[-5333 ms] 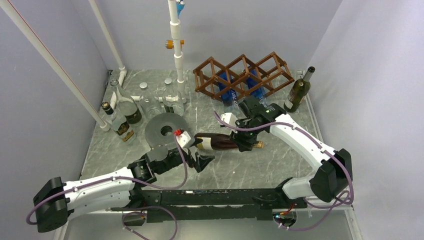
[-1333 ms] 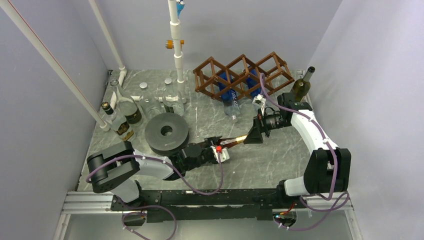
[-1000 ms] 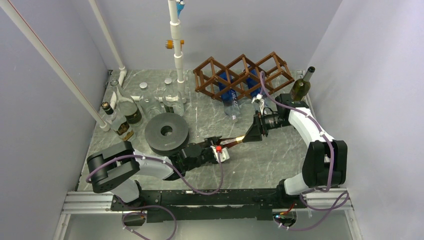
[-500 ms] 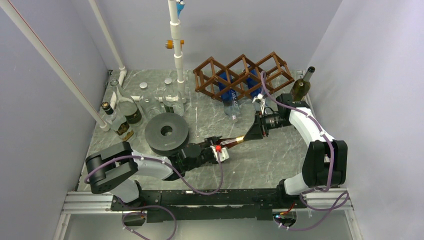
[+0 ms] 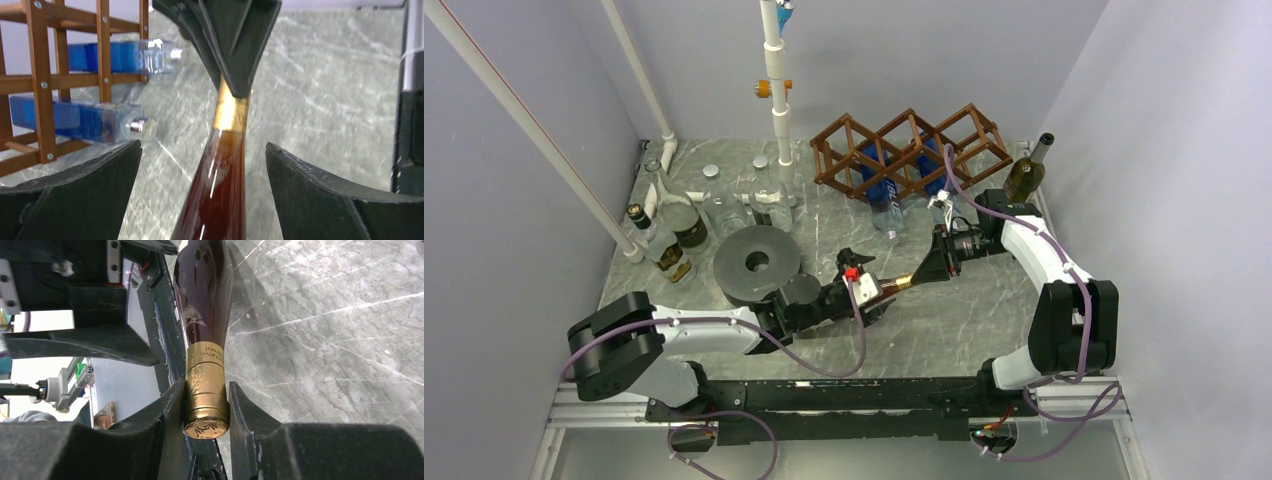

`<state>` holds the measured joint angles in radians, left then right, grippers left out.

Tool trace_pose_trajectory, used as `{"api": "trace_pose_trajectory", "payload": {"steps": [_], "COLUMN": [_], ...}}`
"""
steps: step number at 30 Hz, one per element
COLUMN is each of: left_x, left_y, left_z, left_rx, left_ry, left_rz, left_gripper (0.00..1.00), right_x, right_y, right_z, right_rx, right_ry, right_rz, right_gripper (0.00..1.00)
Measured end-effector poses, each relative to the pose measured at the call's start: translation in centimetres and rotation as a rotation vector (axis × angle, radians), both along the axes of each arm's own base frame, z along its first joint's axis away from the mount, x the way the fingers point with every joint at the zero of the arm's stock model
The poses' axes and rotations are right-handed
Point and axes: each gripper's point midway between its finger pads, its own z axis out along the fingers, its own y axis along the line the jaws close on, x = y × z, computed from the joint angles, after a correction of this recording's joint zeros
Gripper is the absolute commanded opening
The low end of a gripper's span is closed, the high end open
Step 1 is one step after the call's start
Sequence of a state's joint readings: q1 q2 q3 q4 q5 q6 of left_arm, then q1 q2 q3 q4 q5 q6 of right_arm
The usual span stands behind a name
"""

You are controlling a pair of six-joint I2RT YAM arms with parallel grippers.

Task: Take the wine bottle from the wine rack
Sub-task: Place the wine bottle at the center of the board.

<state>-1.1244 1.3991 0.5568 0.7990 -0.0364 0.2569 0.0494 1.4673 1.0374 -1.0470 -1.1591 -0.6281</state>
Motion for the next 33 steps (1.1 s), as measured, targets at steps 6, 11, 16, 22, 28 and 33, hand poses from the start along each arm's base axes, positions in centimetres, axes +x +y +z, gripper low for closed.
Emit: {"api": "trace_pose_trajectory", "payload": {"steps": [6,11,16,22,28,33], "left_x": [-0.1,-0.1,0.3,0.7,1.3,1.5], "left_y": [-0.5,-0.6,-1.6,-3.4,-4.9,-5.0], "left_z": [2.5,2.9,5.5,6.0,0.7,-1.9], "left_rx": [-0.041,0.004,0.066,0.176,0.382,0.491], "left_ry": [0.057,0.122,0.175,0.174,0.23,0.266], "left_rz": [-0.016,-0.04,-0.09,-0.154,-0.2,-0.211], "left_gripper": [0.99,1.0,0.99,0.99,0.92,0.8], "right_x": [0.0,-0.1,-0.1,-0.1,-0.1,-0.1], "right_y": [0.0,0.0,0.0,0.0,0.1,0.1], "right_z": [0.0,0.0,0.1,0.0,0.0,0.0], "right_rx": [-0.001,-0.001,-0.002,-0.002,-0.002,-0.002], "right_ry": [0.0,-0.001,-0.003,-0.003,-0.003,-0.003], "right_rz": [0.0,-0.001,0.0,0.002,0.002,0.002], "right_gripper": [0.0,0.0,0.0,0.0,0.0,0.0]}}
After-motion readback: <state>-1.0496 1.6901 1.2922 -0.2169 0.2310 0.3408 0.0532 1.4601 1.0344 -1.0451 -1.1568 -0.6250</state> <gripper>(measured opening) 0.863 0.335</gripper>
